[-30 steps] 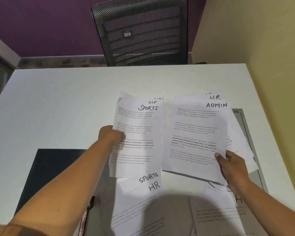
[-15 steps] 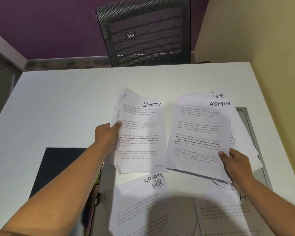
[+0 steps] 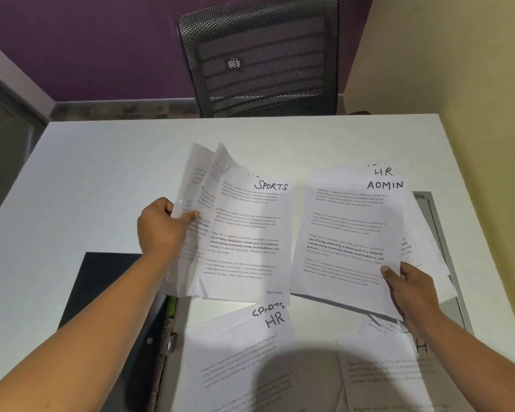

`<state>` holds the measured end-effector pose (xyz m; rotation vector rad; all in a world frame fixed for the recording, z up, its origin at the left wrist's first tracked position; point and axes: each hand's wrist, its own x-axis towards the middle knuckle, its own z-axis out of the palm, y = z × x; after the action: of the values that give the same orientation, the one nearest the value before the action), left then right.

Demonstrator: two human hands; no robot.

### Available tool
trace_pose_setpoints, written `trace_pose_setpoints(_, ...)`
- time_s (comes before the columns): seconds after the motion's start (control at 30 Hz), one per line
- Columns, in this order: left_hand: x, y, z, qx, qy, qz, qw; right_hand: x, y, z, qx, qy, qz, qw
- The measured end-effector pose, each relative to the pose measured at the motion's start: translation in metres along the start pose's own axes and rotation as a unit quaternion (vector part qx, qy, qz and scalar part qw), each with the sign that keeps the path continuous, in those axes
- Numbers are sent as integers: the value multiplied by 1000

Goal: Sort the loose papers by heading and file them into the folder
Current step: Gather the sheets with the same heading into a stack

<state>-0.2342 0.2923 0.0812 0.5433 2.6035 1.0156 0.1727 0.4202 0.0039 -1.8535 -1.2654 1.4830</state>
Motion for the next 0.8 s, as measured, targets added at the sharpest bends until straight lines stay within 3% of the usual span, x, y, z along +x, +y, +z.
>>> trace_pose_setpoints(0.13, -1, 0, -12, -46, 2, 39, 998, -3, -2, 0, -1, 1, -7, 1000)
trace_pose_setpoints(0.23, 3, 11, -34, -2, 10, 104, 995, -4, -3, 0, 5, -2, -4, 1000)
trace_pose_setpoints(0.37, 0, 39, -69, 59, 126, 192, 971, -5, -5, 0, 3, -3, -5, 1000)
trace_pose_setpoints(0.43, 3, 54, -91, 16, 180, 256, 950, -6, -5, 1, 3, 1, -6, 1000)
trace_pose_setpoints(0.53, 11, 73, -115, -115, 179, 291, 933, -7, -6, 2, 7, 3, -8, 1000)
trace_pose_setpoints(0.6, -3, 87, -117, -185, 148, 274, 932, -7, -8, 3, 9, 2, -4, 1000)
trace_pose_setpoints(0.7, -51, 101, -92, -274, -14, 181, 944, -13, -17, 3, 12, -11, 5, 1000)
trace_pose_setpoints(0.8, -99, 92, -55, -323, -165, 56, 930, -30, -29, 2, 34, -39, 8, 999)
